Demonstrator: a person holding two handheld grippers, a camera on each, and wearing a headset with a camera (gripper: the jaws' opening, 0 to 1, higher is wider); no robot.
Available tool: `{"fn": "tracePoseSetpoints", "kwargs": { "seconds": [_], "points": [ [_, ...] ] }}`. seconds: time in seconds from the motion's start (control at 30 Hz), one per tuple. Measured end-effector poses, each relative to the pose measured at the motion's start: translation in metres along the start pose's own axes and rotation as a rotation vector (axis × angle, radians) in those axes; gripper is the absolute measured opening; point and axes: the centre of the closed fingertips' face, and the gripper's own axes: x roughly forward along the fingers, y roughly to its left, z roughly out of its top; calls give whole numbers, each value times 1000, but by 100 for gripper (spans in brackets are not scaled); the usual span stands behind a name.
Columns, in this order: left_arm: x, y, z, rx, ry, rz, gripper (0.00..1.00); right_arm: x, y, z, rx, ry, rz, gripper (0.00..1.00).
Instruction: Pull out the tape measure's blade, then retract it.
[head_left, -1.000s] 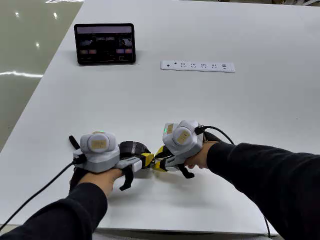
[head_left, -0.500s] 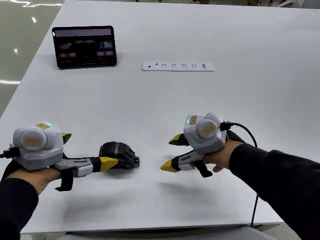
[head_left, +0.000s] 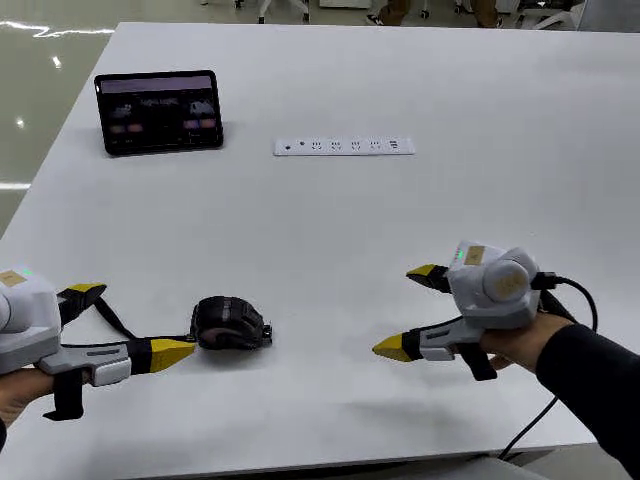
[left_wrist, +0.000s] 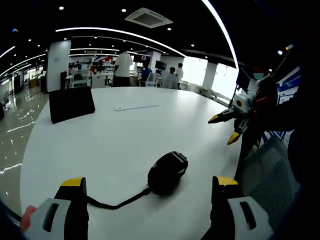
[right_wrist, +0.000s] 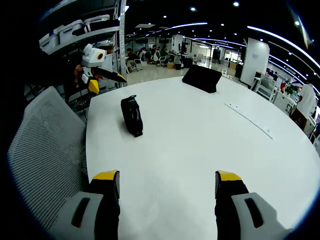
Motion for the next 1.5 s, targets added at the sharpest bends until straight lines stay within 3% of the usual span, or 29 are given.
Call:
{"fn": "tracePoseSetpoints", "kwargs": {
  "seconds": [0.13, 0.37, 0.6, 0.73, 0.9, 1.17, 1.5],
  "points": [
    [-12, 5, -4, -8, -18, 22, 100, -25, -8, -7, 28, -23, -45, 78],
    [-31, 9, -3, -23, -46, 37, 100, -63, -17, -33, 45, -3, -97, 88],
    [-48, 20, -7, -3, -23, 69, 100, -101, -25, -57, 101, -29, -200, 94],
    [-59, 27, -10, 5, -23, 88, 100, -116, -22, -71, 175, -35, -181, 100],
    [-66, 32, -16, -12, -18, 98, 100, -135, -27, -85, 174, -23, -217, 100],
    [-68, 27, -18, -10, -4, 92, 100, -147, -26, -100, 176, 10, -236, 100],
    [-64, 28, -13, 14, 1, 85, 100, -143, -28, -96, 172, 6, -236, 100]
  ]
}}
